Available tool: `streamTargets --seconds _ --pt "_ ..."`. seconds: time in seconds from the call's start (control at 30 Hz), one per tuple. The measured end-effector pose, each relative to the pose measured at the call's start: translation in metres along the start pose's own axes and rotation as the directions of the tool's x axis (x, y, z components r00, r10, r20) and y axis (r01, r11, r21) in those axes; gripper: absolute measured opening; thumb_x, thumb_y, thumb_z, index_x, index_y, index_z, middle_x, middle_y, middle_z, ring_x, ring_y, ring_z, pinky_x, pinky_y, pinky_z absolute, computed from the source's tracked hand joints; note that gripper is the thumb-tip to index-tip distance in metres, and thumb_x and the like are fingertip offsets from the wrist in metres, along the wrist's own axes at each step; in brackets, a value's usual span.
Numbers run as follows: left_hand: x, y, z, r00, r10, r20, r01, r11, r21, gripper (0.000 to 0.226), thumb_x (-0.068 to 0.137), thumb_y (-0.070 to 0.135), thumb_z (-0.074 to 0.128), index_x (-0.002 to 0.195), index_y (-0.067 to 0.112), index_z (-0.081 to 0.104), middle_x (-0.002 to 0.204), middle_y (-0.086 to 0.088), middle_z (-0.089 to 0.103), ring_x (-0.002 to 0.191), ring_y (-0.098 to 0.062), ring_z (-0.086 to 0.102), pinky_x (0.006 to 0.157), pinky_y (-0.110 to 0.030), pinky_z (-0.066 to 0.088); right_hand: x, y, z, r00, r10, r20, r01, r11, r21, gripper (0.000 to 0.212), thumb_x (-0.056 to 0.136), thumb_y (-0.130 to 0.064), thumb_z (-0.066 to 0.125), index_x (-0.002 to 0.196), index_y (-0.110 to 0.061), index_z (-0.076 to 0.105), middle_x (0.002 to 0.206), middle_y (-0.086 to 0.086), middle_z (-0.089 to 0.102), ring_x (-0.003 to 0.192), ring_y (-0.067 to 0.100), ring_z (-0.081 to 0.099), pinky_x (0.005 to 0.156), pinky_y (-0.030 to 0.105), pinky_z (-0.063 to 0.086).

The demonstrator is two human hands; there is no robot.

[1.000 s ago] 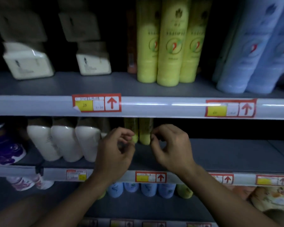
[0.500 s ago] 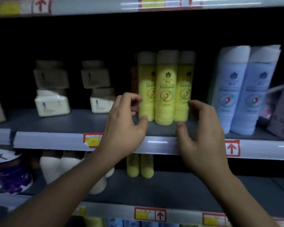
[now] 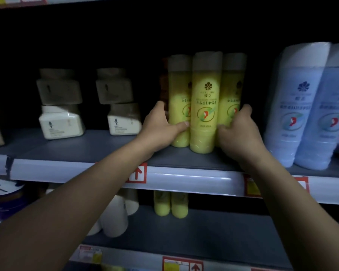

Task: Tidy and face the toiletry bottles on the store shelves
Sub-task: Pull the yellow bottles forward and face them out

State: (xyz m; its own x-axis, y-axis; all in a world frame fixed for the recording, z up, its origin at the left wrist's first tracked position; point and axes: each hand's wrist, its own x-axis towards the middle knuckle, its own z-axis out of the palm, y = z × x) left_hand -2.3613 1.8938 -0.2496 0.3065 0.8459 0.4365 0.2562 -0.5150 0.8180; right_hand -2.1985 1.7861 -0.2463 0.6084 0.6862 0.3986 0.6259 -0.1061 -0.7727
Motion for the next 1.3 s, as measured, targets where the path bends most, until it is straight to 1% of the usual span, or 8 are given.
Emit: streamTargets --seconds 0.17,0.33,0.63,0.83,0.97,1.07,1.13,1.3 --pt "-0.011 0.007 -0.006 0.999 0.029 -0.046 -0.027 0.999 0.029 0.09 0.049 0.057 0.084 0.126 0.023 0.052 0.116 0.001 0.071 0.102 -0.017 0.073 0.09 -0.046 0.062 -0.009 0.0 -0.002 0.991 -0.07 -0.116 0.06 0.994 -0.092 0.047 0.092 -0.022 0.064 0.13 -0.006 0.043 0.131 0.025 0.053 0.119 0.048 0.054 0.101 0.051 0.047" --pt "-0.03 0.013 -0.013 0.98 0.165 -0.107 -0.14 0.967 0.212 0.076 0.074 0.037 0.09 0.136 0.021 0.05 0.115 0.006 0.069 0.101 -0.014 0.07 0.092 -0.042 0.059 -0.022 -0.002 -0.006 0.979 -0.098 -0.181 0.078 0.99 -0.113 0.047 0.091 -0.03 0.067 0.127 -0.011 0.043 0.127 0.019 0.063 0.115 0.046 0.059 0.092 0.049 0.048" --pt "-0.08 0.018 -0.032 0.882 0.436 -0.181 -0.37 0.876 0.309 0.077 0.076 0.041 0.088 0.139 0.033 0.044 0.126 0.012 0.065 0.111 -0.012 0.065 0.091 -0.041 0.058 -0.059 -0.007 -0.018 0.886 -0.317 -0.338 0.294 0.948 -0.119 0.064 0.089 -0.04 0.073 0.141 -0.02 0.041 0.132 0.005 0.06 0.115 0.034 0.06 0.085 0.046 0.05" --pt "-0.118 0.036 -0.047 0.831 0.493 -0.257 -0.426 0.861 0.277 0.077 0.078 0.037 0.089 0.142 0.028 0.046 0.122 0.018 0.064 0.109 0.005 0.061 0.091 -0.012 0.049 -0.096 0.003 -0.029 0.797 -0.429 -0.425 0.468 0.884 -0.016 0.072 0.083 -0.036 0.082 0.14 -0.017 0.043 0.124 -0.001 0.063 0.11 0.024 0.065 0.087 0.042 0.055" --pt "-0.148 0.033 -0.053 0.813 0.514 -0.274 -0.475 0.857 0.198 0.073 0.076 0.038 0.087 0.137 0.028 0.049 0.119 0.03 0.058 0.111 0.023 0.055 0.085 0.003 0.041 -0.122 0.012 -0.032 0.825 -0.433 -0.362 0.508 0.85 0.141 0.077 0.075 -0.042 0.085 0.133 -0.028 0.038 0.116 -0.032 0.055 0.101 -0.004 0.065 0.084 0.033 0.058" --pt "-0.168 0.016 -0.056 0.828 0.494 -0.265 -0.461 0.869 0.18 0.075 0.075 0.05 0.086 0.138 0.026 0.052 0.12 0.027 0.063 0.11 0.013 0.063 0.084 -0.004 0.049 -0.139 0.03 -0.026 0.862 -0.43 -0.268 0.485 0.853 0.192 0.082 0.072 -0.048 0.088 0.133 -0.029 0.037 0.117 -0.028 0.061 0.102 -0.001 0.068 0.08 0.038 0.061" --pt "-0.18 0.001 -0.056 0.859 0.445 -0.252 -0.417 0.895 0.159 0.074 0.073 0.054 0.082 0.137 0.031 0.053 0.118 0.028 0.067 0.108 0.005 0.067 0.085 -0.015 0.056 -0.149 0.043 -0.021 0.866 -0.462 -0.191 0.493 0.854 0.169 0.083 0.069 -0.052 0.085 0.135 -0.03 0.039 0.117 -0.033 0.059 0.102 -0.005 0.066 0.077 0.031 0.06" --pt "-0.211 -0.033 -0.05 0.92 0.32 -0.224 -0.312 0.947 0.072 0.069 0.069 0.053 0.087 0.127 0.051 0.051 0.117 0.033 0.066 0.106 0.01 0.066 0.08 -0.009 0.055 -0.169 0.073 -0.003 0.843 -0.538 0.025 0.526 0.832 0.178 0.069 0.071 -0.046 0.087 0.125 -0.044 0.044 0.109 -0.026 0.065 0.095 -0.001 0.07 0.07 0.035 0.06"
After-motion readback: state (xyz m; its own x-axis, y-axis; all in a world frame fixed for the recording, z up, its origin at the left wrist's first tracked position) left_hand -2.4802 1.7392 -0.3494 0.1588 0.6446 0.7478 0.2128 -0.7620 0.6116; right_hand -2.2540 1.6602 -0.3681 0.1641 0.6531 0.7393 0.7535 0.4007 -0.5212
